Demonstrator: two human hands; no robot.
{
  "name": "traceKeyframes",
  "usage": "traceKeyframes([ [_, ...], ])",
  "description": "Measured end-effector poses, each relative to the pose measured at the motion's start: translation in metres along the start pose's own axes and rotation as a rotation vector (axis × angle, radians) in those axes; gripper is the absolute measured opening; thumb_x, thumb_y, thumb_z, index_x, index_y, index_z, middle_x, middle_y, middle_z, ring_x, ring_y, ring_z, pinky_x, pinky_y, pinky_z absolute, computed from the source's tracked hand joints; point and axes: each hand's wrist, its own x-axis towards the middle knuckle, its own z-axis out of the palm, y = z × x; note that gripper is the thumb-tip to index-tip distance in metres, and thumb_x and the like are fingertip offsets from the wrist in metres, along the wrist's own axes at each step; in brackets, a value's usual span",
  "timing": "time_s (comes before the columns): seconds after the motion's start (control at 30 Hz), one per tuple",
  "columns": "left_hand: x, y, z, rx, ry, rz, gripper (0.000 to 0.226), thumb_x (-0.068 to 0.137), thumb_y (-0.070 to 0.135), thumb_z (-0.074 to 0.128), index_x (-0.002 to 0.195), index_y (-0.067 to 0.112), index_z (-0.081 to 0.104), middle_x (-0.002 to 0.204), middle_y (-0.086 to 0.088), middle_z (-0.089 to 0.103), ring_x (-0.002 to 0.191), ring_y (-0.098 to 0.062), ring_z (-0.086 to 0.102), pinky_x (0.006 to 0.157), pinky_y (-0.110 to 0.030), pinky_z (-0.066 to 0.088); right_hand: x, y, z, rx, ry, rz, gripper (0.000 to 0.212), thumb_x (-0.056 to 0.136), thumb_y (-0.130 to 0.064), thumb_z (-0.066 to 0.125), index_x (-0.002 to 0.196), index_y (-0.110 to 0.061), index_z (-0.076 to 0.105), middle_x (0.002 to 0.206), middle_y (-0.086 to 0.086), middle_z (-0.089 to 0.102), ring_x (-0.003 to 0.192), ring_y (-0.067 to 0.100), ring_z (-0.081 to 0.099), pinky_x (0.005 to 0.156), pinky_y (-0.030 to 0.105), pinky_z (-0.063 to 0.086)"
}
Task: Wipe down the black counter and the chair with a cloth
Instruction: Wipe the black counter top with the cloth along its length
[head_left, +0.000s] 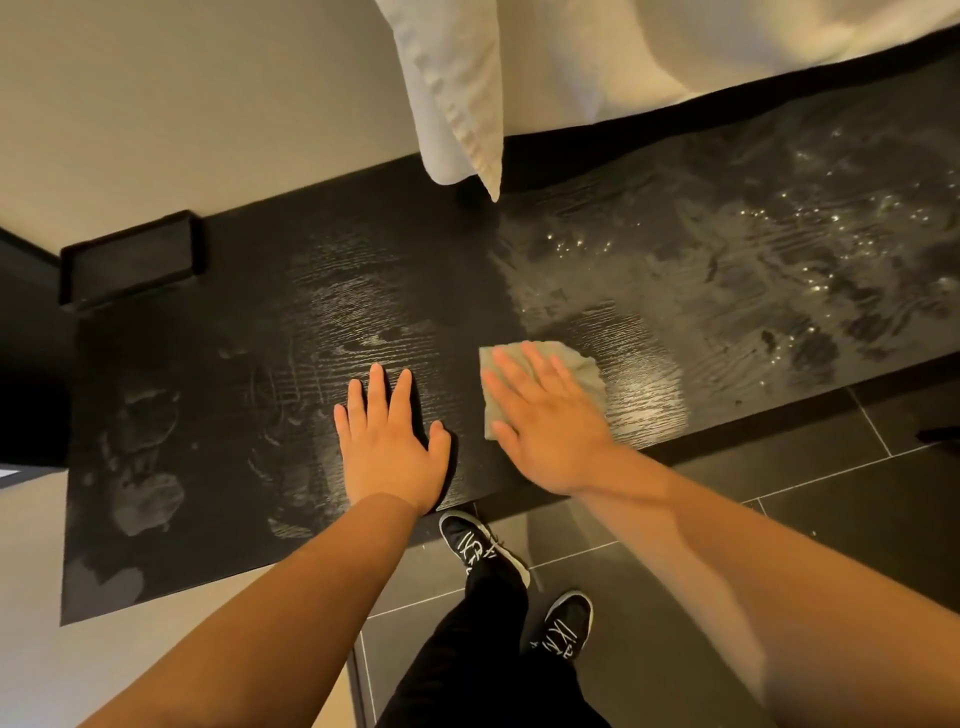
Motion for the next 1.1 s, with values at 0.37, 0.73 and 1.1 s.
traceKeyframes([
  [0.37, 0.0, 0.0, -0.001, -0.015, 0.002, -0.002, 0.081, 0.092, 0.061, 0.028, 0.166, 0.028, 0.026, 0.177, -0.005, 0.011, 0.162, -0.033, 0.003, 0.131, -0.055, 0.004, -0.007, 0.076, -0.024, -0.006, 0.099, 0.46, 0.07, 0.104, -0.045, 0.027, 0.165, -0.013, 0.014, 0.171, 0.013, 0.016, 0.155, 0.044, 0.014, 0.125, 0.057, 0.015],
  [0.73, 0.0, 0.0, -0.001, -0.009, 0.004, 0.005, 0.078, 0.095, 0.06, 0.031, 0.166, 0.028, 0.027, 0.177, -0.006, 0.012, 0.162, -0.034, 0.004, 0.131, -0.056, 0.007, -0.04, 0.091, -0.006, -0.097, 0.013, 0.09, 0.066, 0.107, -0.05, 0.024, 0.166, -0.02, 0.02, 0.172, 0.005, 0.02, 0.159, 0.031, 0.012, 0.128, 0.051, 0.014],
  [1.1, 0.0, 0.0, -0.001, -0.005, 0.01, 0.0, 0.078, 0.094, 0.061, 0.03, 0.165, 0.029, 0.027, 0.177, -0.005, 0.012, 0.162, -0.034, 0.005, 0.131, -0.056, 0.007, -0.033, 0.013, 0.003, -0.013, 0.024, -0.006, 0.066, 0.105, -0.05, 0.03, 0.165, -0.021, 0.025, 0.173, 0.004, 0.017, 0.16, 0.033, 0.008, 0.129, 0.051, 0.009],
])
